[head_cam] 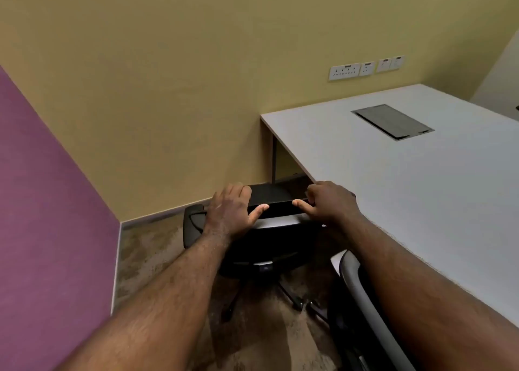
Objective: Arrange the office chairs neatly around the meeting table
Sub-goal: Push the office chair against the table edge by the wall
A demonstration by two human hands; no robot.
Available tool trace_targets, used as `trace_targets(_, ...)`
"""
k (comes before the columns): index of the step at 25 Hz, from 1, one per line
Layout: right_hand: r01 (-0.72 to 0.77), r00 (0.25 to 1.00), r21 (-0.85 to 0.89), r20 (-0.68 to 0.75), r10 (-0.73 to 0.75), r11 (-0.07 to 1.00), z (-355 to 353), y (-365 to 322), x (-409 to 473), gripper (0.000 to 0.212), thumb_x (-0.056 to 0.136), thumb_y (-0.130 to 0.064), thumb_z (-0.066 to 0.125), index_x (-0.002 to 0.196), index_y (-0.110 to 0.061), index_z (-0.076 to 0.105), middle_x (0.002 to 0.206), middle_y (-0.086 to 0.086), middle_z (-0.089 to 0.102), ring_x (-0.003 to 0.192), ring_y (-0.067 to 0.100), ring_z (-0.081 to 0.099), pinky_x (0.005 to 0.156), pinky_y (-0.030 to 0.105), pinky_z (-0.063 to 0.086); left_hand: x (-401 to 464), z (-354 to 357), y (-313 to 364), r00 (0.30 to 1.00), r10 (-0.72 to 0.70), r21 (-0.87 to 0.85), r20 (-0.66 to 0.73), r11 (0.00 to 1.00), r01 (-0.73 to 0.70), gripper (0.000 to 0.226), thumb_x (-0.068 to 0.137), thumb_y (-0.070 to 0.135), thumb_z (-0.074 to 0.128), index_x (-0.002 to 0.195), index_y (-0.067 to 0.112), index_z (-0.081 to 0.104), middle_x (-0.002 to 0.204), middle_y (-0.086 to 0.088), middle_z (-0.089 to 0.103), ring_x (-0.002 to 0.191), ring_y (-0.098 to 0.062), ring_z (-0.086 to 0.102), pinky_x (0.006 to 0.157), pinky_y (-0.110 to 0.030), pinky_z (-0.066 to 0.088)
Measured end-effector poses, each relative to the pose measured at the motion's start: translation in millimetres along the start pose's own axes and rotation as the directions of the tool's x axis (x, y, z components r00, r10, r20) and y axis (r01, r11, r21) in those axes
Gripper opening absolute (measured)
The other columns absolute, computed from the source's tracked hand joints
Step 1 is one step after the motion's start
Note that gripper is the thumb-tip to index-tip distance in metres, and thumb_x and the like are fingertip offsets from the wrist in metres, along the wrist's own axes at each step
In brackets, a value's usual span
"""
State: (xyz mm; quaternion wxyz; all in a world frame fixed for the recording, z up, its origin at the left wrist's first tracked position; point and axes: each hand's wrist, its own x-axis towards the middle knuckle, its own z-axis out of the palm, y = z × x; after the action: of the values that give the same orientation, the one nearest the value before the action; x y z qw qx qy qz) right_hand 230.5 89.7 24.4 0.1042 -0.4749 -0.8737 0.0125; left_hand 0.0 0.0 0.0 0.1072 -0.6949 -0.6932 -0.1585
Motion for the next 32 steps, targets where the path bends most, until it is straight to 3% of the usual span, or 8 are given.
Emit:
trace_targets(4,0.029,0.994,0.020,0.102,-0.031,0.999,10,2,-9,0.070,0.064,-0.093,0.032,0.061,-0.025,0.050,0.067,-0.005,0.051,0.059,0.009,0.047,0.047,0.028,0.031,-9,6,4,0.993,0.068,0.056,0.099,0.996,-0.074,0.067,0.082,0.076,0.023,0.081,0.016,0.053,0.082,-0.003,0.054,0.076,-0.022,0.048,0.063,-0.035,0.035)
trace_targets(7,0.017,0.983,0.060,0.183,-0.028,0.998,17,7,-14,0.082,0.055,-0.099,0.027,0.061,-0.022,0.054,0.060,-0.001,0.055,0.055,0.013,0.052,0.047,0.029,0.035,-14,11,5,0.979,0.019,0.033,0.203,0.999,-0.026,0.078,0.071,0.088,0.013,0.073,0.021,0.052,0.074,0.003,0.051,0.071,-0.019,0.051,0.060,-0.033,0.033)
trace_targets(15,0.028,0.966,0.024,0.255,-0.033,0.999,25,20,-6,0.079,0.046,-0.102,0.033,0.058,-0.027,0.052,0.054,-0.008,0.055,0.051,0.009,0.053,0.045,0.026,0.034,-11,15,3,0.958,-0.051,0.027,0.281,0.999,0.045,0.081,0.058,0.099,0.015,0.057,0.024,0.046,0.056,0.008,0.048,0.054,-0.015,0.048,0.056,-0.033,0.036)
trace_targets(17,0.024,0.952,-0.021,0.306,-0.017,0.999,25,20,-2,0.058,0.059,-0.086,0.050,0.058,-0.028,0.050,0.056,-0.010,0.054,0.053,0.010,0.055,0.045,0.025,0.035,-7,16,1,0.957,-0.045,0.042,0.286,0.999,0.035,0.080,0.057,0.100,0.020,0.056,0.024,0.046,0.054,0.008,0.048,0.053,-0.013,0.047,0.055,-0.032,0.037)
trace_targets(18,0.014,0.947,-0.049,0.321,0.002,0.999,26,20,0,0.040,0.066,-0.066,0.058,0.058,-0.028,0.047,0.057,-0.010,0.053,0.056,0.012,0.056,0.045,0.024,0.033,-5,17,-1,0.953,-0.040,0.053,0.299,0.998,0.025,0.077,0.059,0.098,0.023,0.057,0.024,0.047,0.055,0.008,0.048,0.053,-0.013,0.047,0.054,-0.031,0.036)
trace_targets(21,-0.021,0.944,-0.096,0.325,0.052,0.995,29,15,4,0.016,0.063,-0.028,0.056,0.056,-0.027,0.042,0.056,-0.008,0.050,0.053,0.012,0.049,0.044,0.025,0.028,4,19,-9,0.927,-0.020,0.074,0.375,0.997,-0.008,0.056,0.068,0.077,0.043,0.070,0.024,0.059,0.058,0.011,0.046,0.057,-0.014,0.047,0.058,-0.032,0.034)
trace_targets(25,-0.037,0.951,-0.101,0.302,0.066,0.994,36,8,8,0.009,0.063,-0.026,0.055,0.059,-0.025,0.047,0.057,-0.007,0.051,0.053,0.015,0.050,0.048,0.027,0.034,14,23,-24,0.905,0.004,0.069,0.424,0.997,-0.037,0.029,0.071,0.057,0.052,0.072,0.027,0.054,0.062,0.010,0.047,0.063,-0.017,0.051,0.062,-0.032,0.035)
trace_targets(32,-0.117,0.957,-0.102,0.256,0.139,0.988,43,-8,26,0.007,0.063,-0.027,0.054,0.069,-0.025,0.058,0.057,-0.007,0.053,0.050,0.012,0.049,0.045,0.025,0.035,47,29,-52,0.879,0.057,0.084,0.474,0.990,-0.110,0.027,0.072,0.053,0.051,0.071,0.026,0.052,0.063,0.008,0.047,0.063,-0.020,0.049,0.062,-0.032,0.038)
